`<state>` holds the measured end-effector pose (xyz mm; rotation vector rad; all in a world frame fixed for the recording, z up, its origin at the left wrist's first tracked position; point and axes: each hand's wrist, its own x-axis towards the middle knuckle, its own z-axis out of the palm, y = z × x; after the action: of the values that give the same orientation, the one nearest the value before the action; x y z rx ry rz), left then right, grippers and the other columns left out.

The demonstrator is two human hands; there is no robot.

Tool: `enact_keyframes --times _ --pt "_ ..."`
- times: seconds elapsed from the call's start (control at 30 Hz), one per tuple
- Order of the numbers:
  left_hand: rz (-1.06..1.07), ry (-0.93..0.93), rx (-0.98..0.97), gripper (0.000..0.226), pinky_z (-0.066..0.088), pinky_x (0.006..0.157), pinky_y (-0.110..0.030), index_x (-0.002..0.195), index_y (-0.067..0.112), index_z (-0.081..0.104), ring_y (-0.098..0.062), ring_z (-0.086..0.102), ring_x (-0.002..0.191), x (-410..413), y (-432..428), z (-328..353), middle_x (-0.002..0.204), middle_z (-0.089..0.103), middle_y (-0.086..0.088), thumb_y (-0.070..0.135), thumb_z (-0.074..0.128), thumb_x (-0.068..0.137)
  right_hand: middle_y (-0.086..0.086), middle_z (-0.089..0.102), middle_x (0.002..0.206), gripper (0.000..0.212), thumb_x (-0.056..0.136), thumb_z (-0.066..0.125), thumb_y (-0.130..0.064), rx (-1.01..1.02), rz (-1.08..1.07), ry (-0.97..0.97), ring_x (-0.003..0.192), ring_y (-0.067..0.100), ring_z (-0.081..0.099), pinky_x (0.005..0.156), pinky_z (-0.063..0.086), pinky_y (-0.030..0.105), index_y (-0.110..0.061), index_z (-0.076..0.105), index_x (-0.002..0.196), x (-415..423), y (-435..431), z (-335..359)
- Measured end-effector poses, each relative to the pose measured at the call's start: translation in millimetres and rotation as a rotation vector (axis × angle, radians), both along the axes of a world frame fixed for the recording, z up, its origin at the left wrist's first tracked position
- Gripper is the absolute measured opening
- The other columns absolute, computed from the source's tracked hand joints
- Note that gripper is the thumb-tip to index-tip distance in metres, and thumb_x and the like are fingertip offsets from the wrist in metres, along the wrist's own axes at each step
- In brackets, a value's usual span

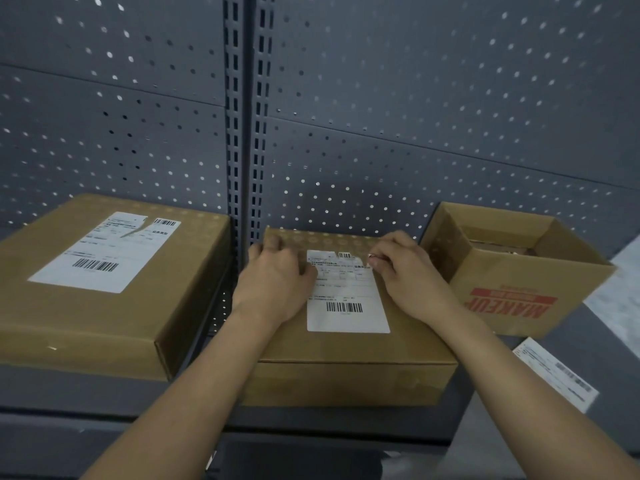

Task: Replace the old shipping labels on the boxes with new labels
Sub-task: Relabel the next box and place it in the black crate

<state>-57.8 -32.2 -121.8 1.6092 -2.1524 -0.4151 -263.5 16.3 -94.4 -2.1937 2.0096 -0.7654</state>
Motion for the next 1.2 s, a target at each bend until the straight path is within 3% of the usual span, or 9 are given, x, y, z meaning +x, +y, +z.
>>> enact_keyframes --times 0.13,0.27,0.43,0.53,0.67,0.77,0.9,1.07,1.2 --pt "0.002 0.01 0.004 0.04 0.046 0.095 -0.049 0.123 0.014 0.06 -0.035 0.032 0.132 0.3 0.3 -0.1 0.141 0.043 -0.009 0.038 0.048 0.094 -0.004 0.062 0.093 0.013 0.1 0.053 -0.021 0.001 -0.019 -0.023 0.086 0.008 0.056 0.069 0.036 0.016 -0.016 0.064 0.094 0.4 6.9 0.7" --pt "-0.003 0.001 -0.003 0.04 0.046 0.094 -0.049 0.122 0.014 0.06 -0.035 0.033 0.131 -0.2 0.6 0.4 0.14 0.043 -0.008 0.04 0.048 0.094 -0.01 0.063 0.09 0.012 0.1 0.054 -0.021 -0.06 -0.025 -0.106 0.082 -0.003 0.055 0.068 0.035 0.006 -0.025 0.062 0.092 6.5 17.5 4.9" --pt "-0.006 -0.003 0.002 0.04 0.047 0.094 -0.049 0.12 0.013 0.061 -0.035 0.033 0.131 0.2 0.1 0.2 0.139 0.044 -0.008 0.04 0.047 0.094 -0.016 0.067 0.091 0.013 0.097 0.058 -0.018 -0.113 -0.014 -0.19 0.085 -0.005 0.058 0.07 0.039 0.005 -0.023 0.07 0.095 15.2 27.5 9.6" --pt "-0.007 0.003 0.004 0.04 0.046 0.094 -0.049 0.121 0.013 0.06 -0.035 0.032 0.132 -0.1 -0.3 0.1 0.138 0.044 -0.009 0.04 0.047 0.095 -0.025 0.065 0.096 0.019 0.097 0.058 -0.017 -0.115 -0.026 -0.253 0.088 -0.013 0.057 0.073 0.038 0.0 -0.023 0.072 0.109 13.7 34.3 13.2" --pt "-0.002 -0.014 -0.005 0.041 0.046 0.095 -0.05 0.123 0.013 0.06 -0.035 0.032 0.133 -0.6 0.2 -0.7 0.14 0.043 -0.009 0.041 0.047 0.095 -0.02 0.048 0.101 0.047 0.094 0.058 -0.014 0.05 -0.019 -0.091 0.089 -0.007 0.049 0.076 0.033 0.002 -0.021 0.052 0.141 7.5 34.3 16.0" --pt "0.005 -0.022 -0.006 0.044 0.046 0.097 -0.051 0.127 0.013 0.058 -0.036 0.032 0.134 -1.0 -0.4 -0.8 0.143 0.042 -0.009 0.041 0.047 0.095 -0.009 0.041 0.111 0.053 0.098 0.054 -0.019 0.179 -0.038 0.102 0.107 0.007 0.043 0.089 0.034 0.017 -0.017 0.039 0.149 6.5 33.8 14.8" --pt "0.005 -0.021 -0.003 0.045 0.045 0.097 -0.051 0.129 0.013 0.057 -0.035 0.031 0.135 -1.5 0.3 -0.4 0.143 0.042 -0.009 0.041 0.047 0.096 0.001 0.048 0.114 0.035 0.102 0.049 -0.026 0.273 -0.082 0.191 0.117 0.022 0.044 0.1 0.039 0.036 -0.021 0.056 0.136 6.7 36.3 13.7" --pt "0.0 -0.019 0.002 0.043 0.045 0.097 -0.05 0.126 0.013 0.059 -0.035 0.031 0.134 -0.9 0.5 0.2 0.142 0.042 -0.009 0.04 0.046 0.096 -0.006 0.049 0.104 0.021 0.101 0.048 -0.03 0.097 -0.054 0.378 0.105 0.015 0.046 0.092 0.036 0.033 -0.029 0.066 0.112 7.4 39.7 10.1" --pt "-0.004 -0.009 0.004 0.043 0.044 0.098 -0.051 0.128 0.014 0.058 -0.036 0.03 0.135 -0.3 0.8 0.4 0.143 0.042 -0.009 0.04 0.046 0.096 -0.008 0.047 0.098 0.015 0.099 0.053 -0.027 0.01 -0.009 0.288 0.099 0.014 0.046 0.09 0.04 0.037 -0.026 0.067 0.101 1.6 42.4 3.5"
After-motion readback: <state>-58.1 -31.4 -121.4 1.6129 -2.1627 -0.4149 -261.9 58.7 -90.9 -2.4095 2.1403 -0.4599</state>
